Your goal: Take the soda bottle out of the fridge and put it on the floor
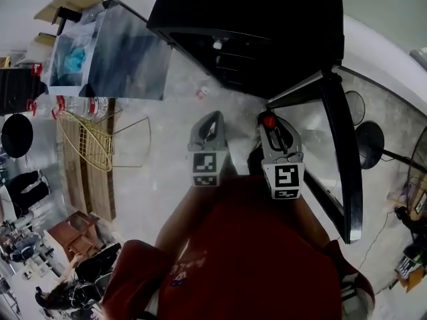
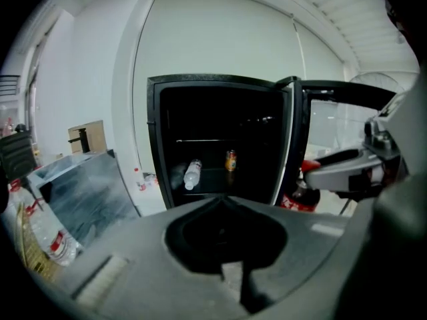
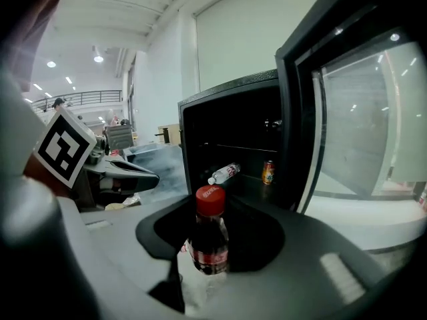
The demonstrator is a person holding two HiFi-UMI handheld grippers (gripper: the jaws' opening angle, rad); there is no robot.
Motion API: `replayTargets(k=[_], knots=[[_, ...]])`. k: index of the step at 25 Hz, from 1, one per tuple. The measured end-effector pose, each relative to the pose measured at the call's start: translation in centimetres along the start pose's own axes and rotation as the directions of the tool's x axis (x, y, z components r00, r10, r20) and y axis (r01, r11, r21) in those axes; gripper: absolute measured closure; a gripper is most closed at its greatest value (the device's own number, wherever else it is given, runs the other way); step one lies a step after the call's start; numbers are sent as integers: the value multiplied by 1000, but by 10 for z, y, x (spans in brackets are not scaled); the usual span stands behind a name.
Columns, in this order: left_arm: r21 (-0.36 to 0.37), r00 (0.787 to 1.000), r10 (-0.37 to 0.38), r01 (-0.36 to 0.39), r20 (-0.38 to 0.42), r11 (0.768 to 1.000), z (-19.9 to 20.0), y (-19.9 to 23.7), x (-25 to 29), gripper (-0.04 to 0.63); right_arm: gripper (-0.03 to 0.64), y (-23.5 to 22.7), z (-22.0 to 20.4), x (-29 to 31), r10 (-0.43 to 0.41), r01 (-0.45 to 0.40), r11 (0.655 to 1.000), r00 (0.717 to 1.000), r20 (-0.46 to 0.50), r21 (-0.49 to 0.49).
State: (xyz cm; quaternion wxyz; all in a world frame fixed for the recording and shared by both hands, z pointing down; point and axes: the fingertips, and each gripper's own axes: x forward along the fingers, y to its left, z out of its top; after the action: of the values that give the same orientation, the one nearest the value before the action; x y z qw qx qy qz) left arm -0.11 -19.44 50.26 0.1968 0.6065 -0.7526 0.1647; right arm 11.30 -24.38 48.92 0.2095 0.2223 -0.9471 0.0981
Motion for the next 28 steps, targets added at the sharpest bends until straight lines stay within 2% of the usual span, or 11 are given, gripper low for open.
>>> replayTargets(k=[6, 11, 17, 24, 28], knots=[[-58, 998, 69, -69, -5, 996, -24, -12, -23, 595, 483, 16, -19, -22, 73, -74, 997, 997, -27, -32], [-79, 995, 98, -97, 12, 992, -36, -2, -55, 595, 483, 33, -31, -30, 78, -80, 996, 996, -46, -37], [-105, 990, 136, -132, 34, 986, -61, 34, -107, 595, 483, 78, -39, -35, 79, -83, 993, 995, -55, -79], [-138, 984, 167, -157, 63, 978, -90, 93, -176, 595, 483, 147, -49, -33, 56, -57, 998, 996, -72, -9], [-155, 982, 174, -161, 77, 975, -107, 122, -211, 595, 483, 187, -49, -33, 35, -36, 999, 998, -61, -16]])
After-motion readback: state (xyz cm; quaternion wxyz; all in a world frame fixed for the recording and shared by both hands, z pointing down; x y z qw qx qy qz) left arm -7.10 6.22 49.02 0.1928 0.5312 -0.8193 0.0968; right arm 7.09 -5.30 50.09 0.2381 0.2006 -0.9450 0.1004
